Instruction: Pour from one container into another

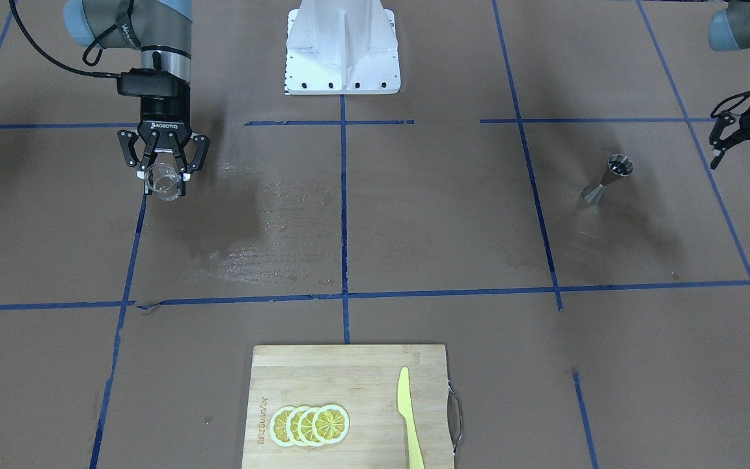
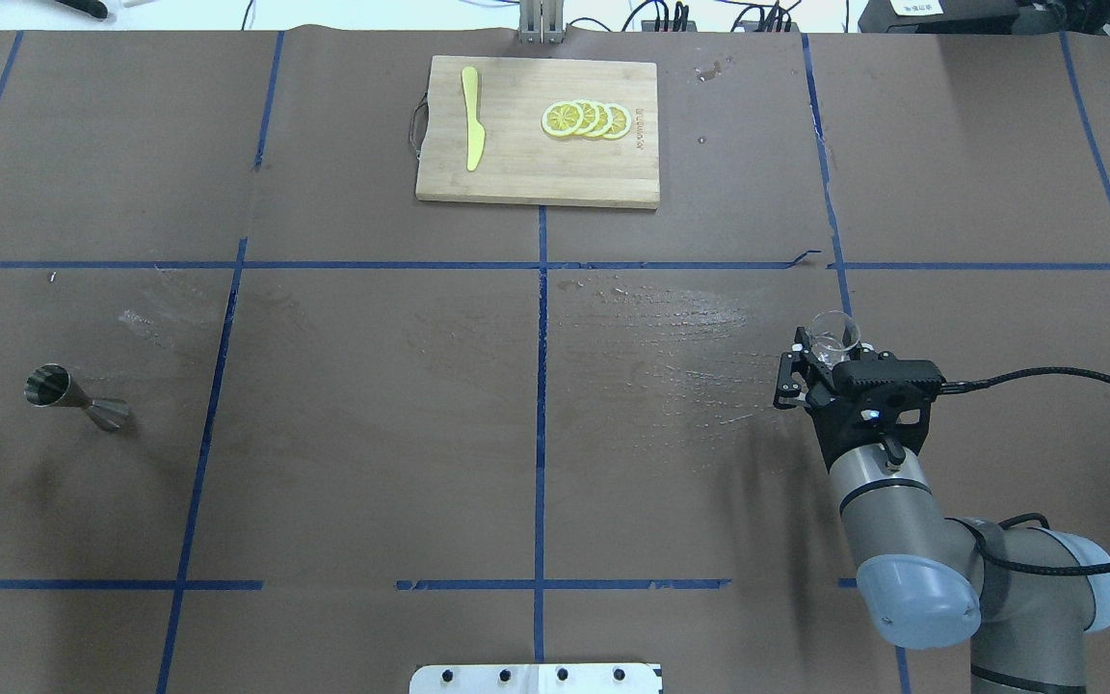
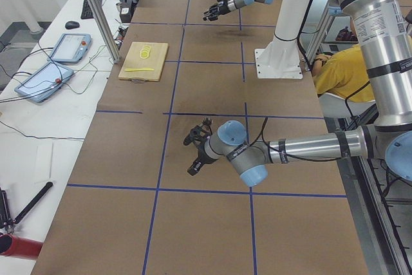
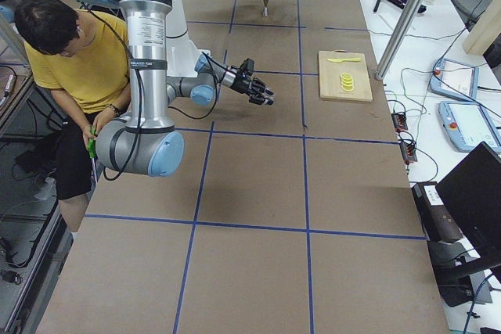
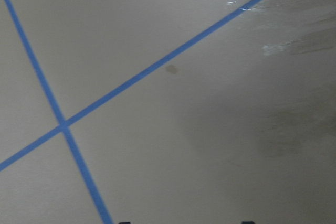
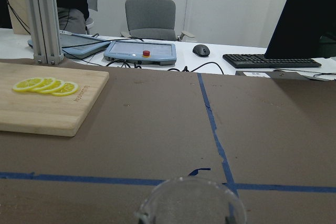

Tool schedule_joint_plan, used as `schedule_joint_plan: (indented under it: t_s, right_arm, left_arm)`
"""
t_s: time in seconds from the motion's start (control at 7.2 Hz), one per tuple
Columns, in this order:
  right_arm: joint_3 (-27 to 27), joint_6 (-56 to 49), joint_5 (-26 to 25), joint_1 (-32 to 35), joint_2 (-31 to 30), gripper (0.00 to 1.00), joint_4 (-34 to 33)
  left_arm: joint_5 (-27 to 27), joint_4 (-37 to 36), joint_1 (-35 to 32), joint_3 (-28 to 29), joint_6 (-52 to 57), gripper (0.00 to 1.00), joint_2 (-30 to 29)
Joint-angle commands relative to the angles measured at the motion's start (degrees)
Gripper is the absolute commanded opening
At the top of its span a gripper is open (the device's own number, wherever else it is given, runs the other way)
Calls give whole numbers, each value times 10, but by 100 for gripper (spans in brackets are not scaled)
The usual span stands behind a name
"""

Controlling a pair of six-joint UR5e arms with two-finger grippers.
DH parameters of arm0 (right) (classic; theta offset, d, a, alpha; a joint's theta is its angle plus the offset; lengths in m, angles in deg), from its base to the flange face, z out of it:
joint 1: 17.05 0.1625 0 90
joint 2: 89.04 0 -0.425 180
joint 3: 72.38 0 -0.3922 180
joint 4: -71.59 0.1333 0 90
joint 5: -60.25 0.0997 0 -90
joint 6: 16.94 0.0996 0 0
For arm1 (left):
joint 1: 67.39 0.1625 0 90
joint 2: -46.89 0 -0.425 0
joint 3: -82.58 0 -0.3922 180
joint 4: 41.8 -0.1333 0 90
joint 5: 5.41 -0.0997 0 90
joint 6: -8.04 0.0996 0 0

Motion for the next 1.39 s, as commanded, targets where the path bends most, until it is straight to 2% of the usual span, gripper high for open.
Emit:
schedule_joint_plan:
  t_s: [0.0, 0.14, 0.28, 0.42, 0.56, 0.83, 1.25]
  right_arm:
    - [71, 6, -29, -6, -54, 12, 145]
    - [103, 6, -39, -12, -73, 12, 231]
    - [151, 6, -66, -24, -74, 15, 277]
    - [166, 5, -87, -39, -72, 16, 295]
    - [166, 6, -105, -53, -71, 19, 296]
    - [167, 6, -135, -86, -71, 34, 296]
    - [176, 6, -135, -95, -71, 48, 296]
  left_arm:
    - [50, -84, -72, -33, -2, 100, -27]
    - [50, -86, -74, -42, -9, 100, -17]
    - [50, -87, -74, -40, -9, 100, -16]
    - [50, -87, -74, -41, -10, 100, -15]
    - [49, -85, -74, -44, -9, 100, -4]
    - [49, -83, -76, -45, -9, 100, -1]
    - [49, -82, -76, -45, -10, 100, -1]
